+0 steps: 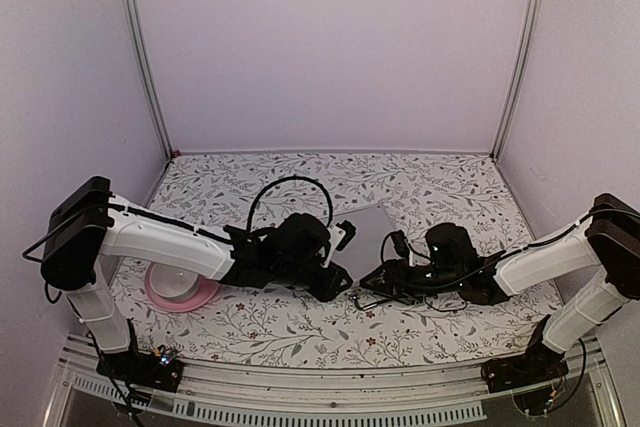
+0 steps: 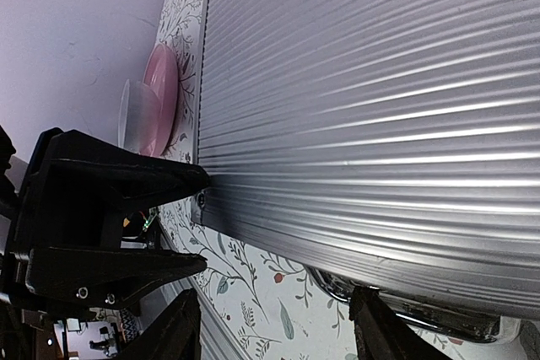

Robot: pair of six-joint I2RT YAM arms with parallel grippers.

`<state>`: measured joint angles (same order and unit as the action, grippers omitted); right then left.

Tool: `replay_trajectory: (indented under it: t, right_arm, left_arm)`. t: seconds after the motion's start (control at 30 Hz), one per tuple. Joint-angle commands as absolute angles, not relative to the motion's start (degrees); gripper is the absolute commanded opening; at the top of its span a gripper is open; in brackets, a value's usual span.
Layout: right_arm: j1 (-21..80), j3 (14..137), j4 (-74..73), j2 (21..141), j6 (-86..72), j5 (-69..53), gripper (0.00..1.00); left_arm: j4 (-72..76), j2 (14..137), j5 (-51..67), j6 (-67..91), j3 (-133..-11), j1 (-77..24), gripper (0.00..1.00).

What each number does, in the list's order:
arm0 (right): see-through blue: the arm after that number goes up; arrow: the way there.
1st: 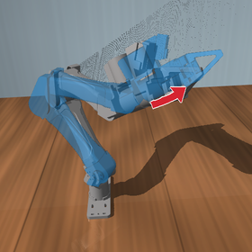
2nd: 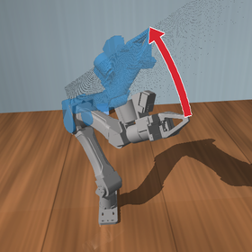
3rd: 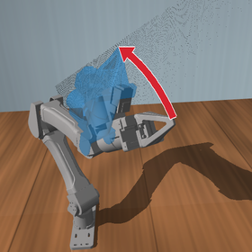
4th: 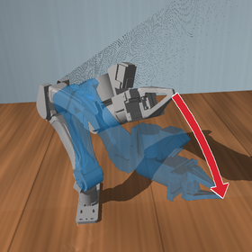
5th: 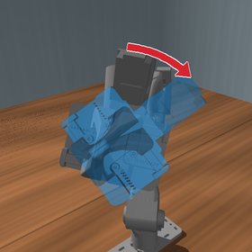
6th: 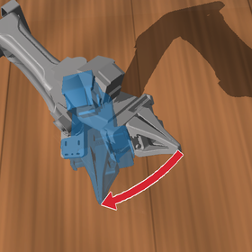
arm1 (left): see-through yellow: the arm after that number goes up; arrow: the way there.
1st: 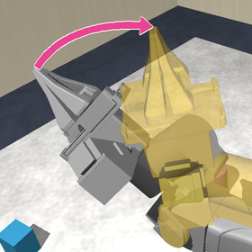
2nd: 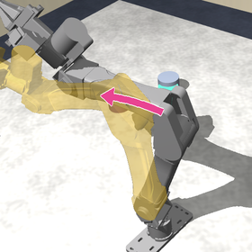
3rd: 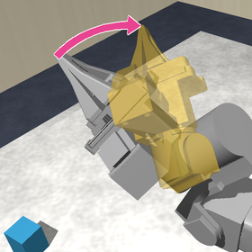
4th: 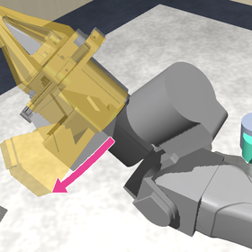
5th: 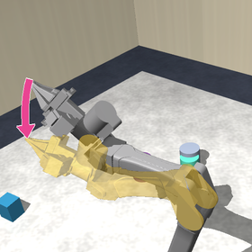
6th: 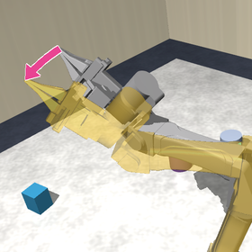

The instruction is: Pack up texas hold em set

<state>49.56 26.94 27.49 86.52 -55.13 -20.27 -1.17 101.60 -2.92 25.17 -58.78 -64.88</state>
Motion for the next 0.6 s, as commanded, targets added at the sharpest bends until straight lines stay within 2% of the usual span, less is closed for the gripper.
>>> replay_trajectory:
  t: [0.0, 0.57]
  right_arm:
    - [49.8, 27.3, 31.4, 85.1, -54.6, -19.3, 0.61]
    - [49.8, 28.9, 33.0, 88.2, -53.4, -17.9, 0.61]
  left_arm:
    - [-6.9, 104.5, -1.2, 25.9, -57.5, -66.3, 0.4]
    - [-7.4, 104.5, -1.3, 25.9, -57.5, -66.3, 0.4]
